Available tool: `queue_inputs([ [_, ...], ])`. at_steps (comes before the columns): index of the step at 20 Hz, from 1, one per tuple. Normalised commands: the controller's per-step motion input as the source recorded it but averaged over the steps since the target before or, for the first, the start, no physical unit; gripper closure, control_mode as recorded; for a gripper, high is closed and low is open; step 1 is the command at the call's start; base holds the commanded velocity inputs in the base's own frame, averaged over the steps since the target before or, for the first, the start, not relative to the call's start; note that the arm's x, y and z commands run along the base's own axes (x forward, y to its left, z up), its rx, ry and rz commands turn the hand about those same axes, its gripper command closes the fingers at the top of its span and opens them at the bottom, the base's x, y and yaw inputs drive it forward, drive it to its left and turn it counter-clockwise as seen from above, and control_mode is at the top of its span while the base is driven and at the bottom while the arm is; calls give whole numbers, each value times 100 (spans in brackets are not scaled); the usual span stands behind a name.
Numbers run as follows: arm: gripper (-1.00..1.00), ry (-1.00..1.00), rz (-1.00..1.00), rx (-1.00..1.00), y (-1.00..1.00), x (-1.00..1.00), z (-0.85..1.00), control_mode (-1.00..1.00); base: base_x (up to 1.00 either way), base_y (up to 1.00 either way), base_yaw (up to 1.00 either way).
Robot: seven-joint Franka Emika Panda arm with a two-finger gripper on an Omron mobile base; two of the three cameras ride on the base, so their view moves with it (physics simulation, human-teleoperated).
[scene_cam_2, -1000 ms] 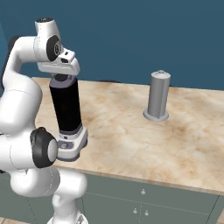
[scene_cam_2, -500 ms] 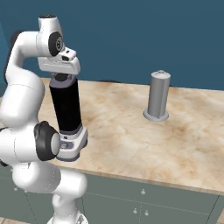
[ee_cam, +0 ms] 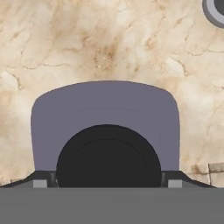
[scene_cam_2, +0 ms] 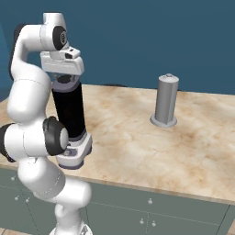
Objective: Open the blender lid, put the peach in the blender, close the lid, and start the blender.
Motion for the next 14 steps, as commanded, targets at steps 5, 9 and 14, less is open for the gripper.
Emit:
queue_inputs([
  [5,100,-3,-1,0,0,-6,-14,-100,0,0,0],
  [9,100,0,0,0,0,0,-18,-100,0,0,0],
  [14,100,0,0,0,0,0,-45,-100,0,0,0],
])
